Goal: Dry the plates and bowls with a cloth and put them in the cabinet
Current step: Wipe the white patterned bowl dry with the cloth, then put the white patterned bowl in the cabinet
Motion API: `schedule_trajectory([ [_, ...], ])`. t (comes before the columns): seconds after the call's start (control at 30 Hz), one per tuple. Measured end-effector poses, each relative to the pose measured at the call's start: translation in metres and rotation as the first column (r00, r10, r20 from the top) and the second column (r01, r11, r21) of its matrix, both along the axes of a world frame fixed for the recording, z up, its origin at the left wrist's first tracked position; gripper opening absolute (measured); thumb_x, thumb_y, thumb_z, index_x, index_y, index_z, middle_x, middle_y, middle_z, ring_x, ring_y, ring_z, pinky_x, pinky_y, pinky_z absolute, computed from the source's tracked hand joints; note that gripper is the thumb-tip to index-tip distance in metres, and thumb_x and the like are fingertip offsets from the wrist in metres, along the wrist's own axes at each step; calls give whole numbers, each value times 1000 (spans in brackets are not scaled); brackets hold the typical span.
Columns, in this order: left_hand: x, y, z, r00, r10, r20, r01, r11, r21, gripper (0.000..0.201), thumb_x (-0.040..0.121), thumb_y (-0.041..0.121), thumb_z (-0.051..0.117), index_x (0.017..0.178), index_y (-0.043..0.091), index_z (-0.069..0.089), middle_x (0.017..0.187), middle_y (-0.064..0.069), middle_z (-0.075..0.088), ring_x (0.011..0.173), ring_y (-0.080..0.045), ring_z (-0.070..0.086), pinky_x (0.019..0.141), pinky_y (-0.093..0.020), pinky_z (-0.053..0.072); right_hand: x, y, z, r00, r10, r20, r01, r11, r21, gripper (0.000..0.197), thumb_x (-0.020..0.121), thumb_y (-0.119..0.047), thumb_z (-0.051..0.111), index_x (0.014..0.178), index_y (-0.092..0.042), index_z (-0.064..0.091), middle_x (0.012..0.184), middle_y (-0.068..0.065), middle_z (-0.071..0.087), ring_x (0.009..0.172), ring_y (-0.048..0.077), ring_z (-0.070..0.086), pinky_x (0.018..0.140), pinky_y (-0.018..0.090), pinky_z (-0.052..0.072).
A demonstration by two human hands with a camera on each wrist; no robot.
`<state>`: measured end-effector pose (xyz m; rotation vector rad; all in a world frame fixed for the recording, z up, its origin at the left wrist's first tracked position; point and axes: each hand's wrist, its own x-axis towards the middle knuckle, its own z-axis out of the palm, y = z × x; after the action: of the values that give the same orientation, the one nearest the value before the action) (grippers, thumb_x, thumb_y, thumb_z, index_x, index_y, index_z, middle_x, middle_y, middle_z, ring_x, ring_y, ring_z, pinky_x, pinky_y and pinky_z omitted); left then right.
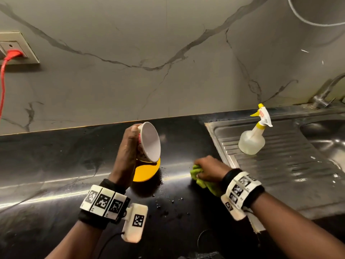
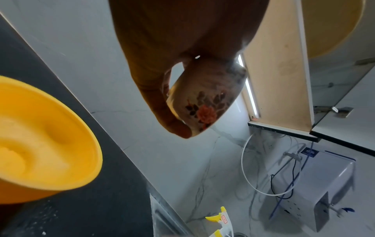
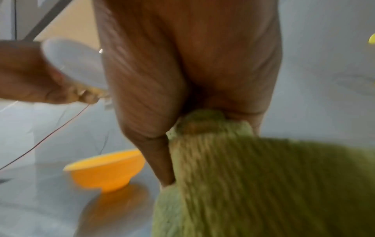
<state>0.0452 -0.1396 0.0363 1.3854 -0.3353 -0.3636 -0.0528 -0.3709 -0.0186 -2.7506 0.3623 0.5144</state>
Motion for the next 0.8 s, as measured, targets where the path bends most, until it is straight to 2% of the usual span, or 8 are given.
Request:
schedule_trajectory([
  [0.07,-4,-6,4,999,-11,-41,12,1000,9,43,97,55,39,127,29,53,117,2,62,99,-17,68,61,-44,58,-8,14,-23,999,1,-34,-1,1000,-5,34,85,-28,65,116,-15,58,121,12,61,111,31,59,83,30,45],
  [0.23,-7,-6,14,1000,-18,-21,19,998,60,36,102,50,41,130,28,48,122,3,57,106,-22,65,64,-46,60,-10,13,-10,997,-46,-61,48,998,32,65,76,-56,76,123,-17,56,124,8,59,112,26,58,88,32,47],
  [0.37,-6,-3,20,999,-44,14,43,994,98,41,98,48,48,133,27,45,123,1,56,104,-19,66,65,-44,60,3,-4,51,968,-27,249,13,998,60,51,81,-47,75,122,-22,58,124,3,60,114,20,57,94,31,46],
  [0.47,-3,-2,29,996,-83,36,79,994,80,82,75,68,68,139,25,38,119,3,61,98,-14,71,68,-39,60,13,-1,102,822,11,570,-114,983,145,52,79,-34,80,124,-21,59,122,-1,61,108,12,56,86,19,45],
  [0.53,1,-4,37,995,-88,49,84,993,83,114,49,79,78,142,27,34,117,5,64,99,-15,71,70,-35,60,14,8,135,783,79,617,-241,953,184,72,74,-38,83,136,-26,50,134,-9,52,112,0,48,84,5,39],
  [0.6,5,-6,50,992,-92,91,83,992,95,124,40,80,81,143,31,31,118,1,66,103,-17,71,74,-32,59,15,21,159,776,173,606,-370,904,215,98,66,-42,87,147,-34,33,145,-16,38,121,-7,37,92,0,33],
  [0.7,10,-11,73,974,-91,209,69,991,111,111,49,66,83,141,37,28,118,0,66,101,-10,70,75,-25,58,22,38,177,723,297,624,-473,871,134,119,60,-48,89,153,-35,15,157,-11,27,140,2,27,113,17,27],
  [0.8,13,-17,98,932,-78,353,43,993,107,92,53,57,82,131,42,34,119,-4,64,100,-11,70,79,-34,60,34,48,192,621,346,703,-488,873,2,115,63,-49,88,153,-27,19,151,-4,35,139,14,35,115,34,34],
])
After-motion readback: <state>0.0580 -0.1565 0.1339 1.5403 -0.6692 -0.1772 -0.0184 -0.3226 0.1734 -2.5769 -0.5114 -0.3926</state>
